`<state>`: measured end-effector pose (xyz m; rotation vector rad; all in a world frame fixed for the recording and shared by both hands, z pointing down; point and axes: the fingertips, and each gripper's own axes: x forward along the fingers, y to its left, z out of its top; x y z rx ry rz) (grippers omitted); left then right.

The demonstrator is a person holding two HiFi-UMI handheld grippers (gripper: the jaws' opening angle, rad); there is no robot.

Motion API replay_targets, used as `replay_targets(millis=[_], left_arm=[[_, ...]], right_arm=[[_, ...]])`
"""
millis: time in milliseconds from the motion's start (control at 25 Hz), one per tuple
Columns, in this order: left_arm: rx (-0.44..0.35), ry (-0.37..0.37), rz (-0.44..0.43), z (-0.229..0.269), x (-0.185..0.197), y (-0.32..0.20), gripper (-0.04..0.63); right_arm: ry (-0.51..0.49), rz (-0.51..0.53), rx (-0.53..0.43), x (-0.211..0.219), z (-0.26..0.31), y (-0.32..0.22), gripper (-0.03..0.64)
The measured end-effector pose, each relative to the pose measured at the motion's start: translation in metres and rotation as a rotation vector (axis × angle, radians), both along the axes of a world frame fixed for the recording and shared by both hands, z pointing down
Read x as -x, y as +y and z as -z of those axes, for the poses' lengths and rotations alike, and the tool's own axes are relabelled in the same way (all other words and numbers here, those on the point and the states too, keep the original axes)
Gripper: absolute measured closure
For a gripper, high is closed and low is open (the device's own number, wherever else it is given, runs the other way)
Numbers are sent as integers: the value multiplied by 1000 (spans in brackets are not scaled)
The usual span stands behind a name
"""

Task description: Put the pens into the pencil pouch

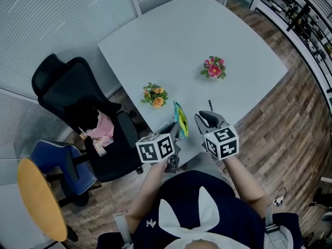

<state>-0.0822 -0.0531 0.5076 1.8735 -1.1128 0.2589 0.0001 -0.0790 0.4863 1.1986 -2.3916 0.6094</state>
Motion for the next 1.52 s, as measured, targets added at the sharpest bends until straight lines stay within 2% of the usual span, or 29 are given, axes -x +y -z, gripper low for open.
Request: replay_targets(millis=[800, 1520], left_arm=[[11, -16, 12, -2, -21, -14, 566], [31, -44, 44, -7, -39, -21, 566]], right_arm=[[74, -58, 64, -65, -46, 0, 538], [176, -26, 215, -98, -127, 14, 488]])
